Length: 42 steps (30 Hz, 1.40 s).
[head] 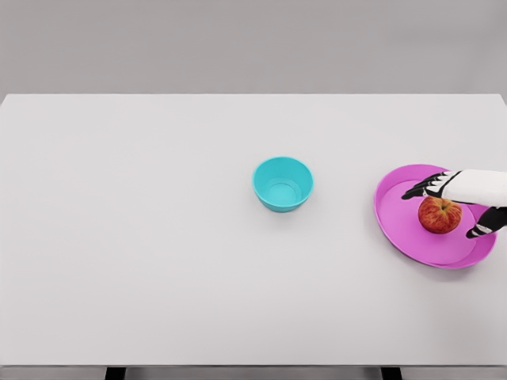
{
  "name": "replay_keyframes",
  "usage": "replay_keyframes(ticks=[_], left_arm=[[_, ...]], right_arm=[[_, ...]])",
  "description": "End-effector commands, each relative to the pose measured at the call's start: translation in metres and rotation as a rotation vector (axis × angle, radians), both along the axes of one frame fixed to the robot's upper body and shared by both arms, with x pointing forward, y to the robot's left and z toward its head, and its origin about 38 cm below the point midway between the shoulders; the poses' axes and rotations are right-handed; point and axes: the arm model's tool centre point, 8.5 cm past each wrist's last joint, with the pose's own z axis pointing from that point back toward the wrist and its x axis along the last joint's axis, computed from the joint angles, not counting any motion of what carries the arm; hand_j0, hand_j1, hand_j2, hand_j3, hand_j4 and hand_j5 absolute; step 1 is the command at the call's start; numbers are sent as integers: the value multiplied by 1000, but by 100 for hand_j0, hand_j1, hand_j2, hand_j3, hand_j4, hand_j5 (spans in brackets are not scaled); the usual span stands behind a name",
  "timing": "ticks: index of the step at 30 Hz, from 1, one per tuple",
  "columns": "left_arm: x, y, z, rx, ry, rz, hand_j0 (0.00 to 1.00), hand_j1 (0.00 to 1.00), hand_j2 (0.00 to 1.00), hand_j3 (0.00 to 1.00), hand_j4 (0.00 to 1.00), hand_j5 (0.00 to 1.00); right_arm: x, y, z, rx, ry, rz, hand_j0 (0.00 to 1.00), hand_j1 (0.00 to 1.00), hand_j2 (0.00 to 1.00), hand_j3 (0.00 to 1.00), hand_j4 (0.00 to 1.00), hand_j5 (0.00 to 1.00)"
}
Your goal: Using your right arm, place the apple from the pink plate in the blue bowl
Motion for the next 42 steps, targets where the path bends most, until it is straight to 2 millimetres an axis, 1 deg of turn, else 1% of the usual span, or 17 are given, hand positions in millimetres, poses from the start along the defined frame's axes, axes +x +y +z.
replay_keyframes(ticks=[1,7,10,12,16,18,21,27,28,29,30,32,35,39,42], left_arm=[[0,0,0,0,0,0,100,100,100,100,100,100],[0,0,0,0,0,0,100,100,100,100,100,100],[0,0,0,0,0,0,100,100,100,100,100,100],[0,0,0,0,0,0,100,100,100,100,100,100],[0,0,0,0,0,0,100,100,100,100,100,100],[0,0,0,0,0,0,100,100,100,100,100,100],[0,0,0,0,0,0,100,100,100,100,100,100],[0,0,0,0,0,0,100,100,100,100,100,100],[0,0,0,0,0,0,100,100,100,100,100,100],[0,0,0,0,0,0,100,100,100,100,100,100],[0,0,0,0,0,0,100,100,100,100,100,100],[0,0,0,0,0,0,100,100,100,100,100,100],[0,0,0,0,0,0,100,100,100,100,100,100],[0,0,0,0,0,0,100,100,100,100,100,100],[0,0,0,0,0,0,100,100,100,100,100,100]], right_arm=[[4,-4,-4,-2,2,-20,100,100,100,100,100,100],[5,-7,-4,-4,1,-28,100,100,100,100,100,100],[6,-11,-3,-9,0,-41,100,100,100,100,100,100],[7,-9,-4,-5,1,-38,100,100,100,100,100,100],[11,-3,-12,7,11,-34,100,100,100,100,100,100],[11,-5,-12,5,12,-39,100,100,100,100,100,100],[14,-8,-19,-6,20,-52,100,100,100,100,100,100],[15,-4,-24,-6,28,-44,100,100,100,100,100,100],[15,-4,-25,-7,30,-43,99,99,99,99,99,99],[14,-6,-29,-11,40,-49,94,94,94,94,94,94],[14,-11,-32,-19,48,-65,82,82,82,82,82,82],[14,-18,-33,-26,52,-85,73,73,73,73,73,73],[14,-19,-33,-26,52,-86,63,63,63,63,63,63],[13,-14,-40,-25,66,-76,60,60,60,60,60,60],[13,-12,-41,-22,68,-73,55,55,55,55,55,55]])
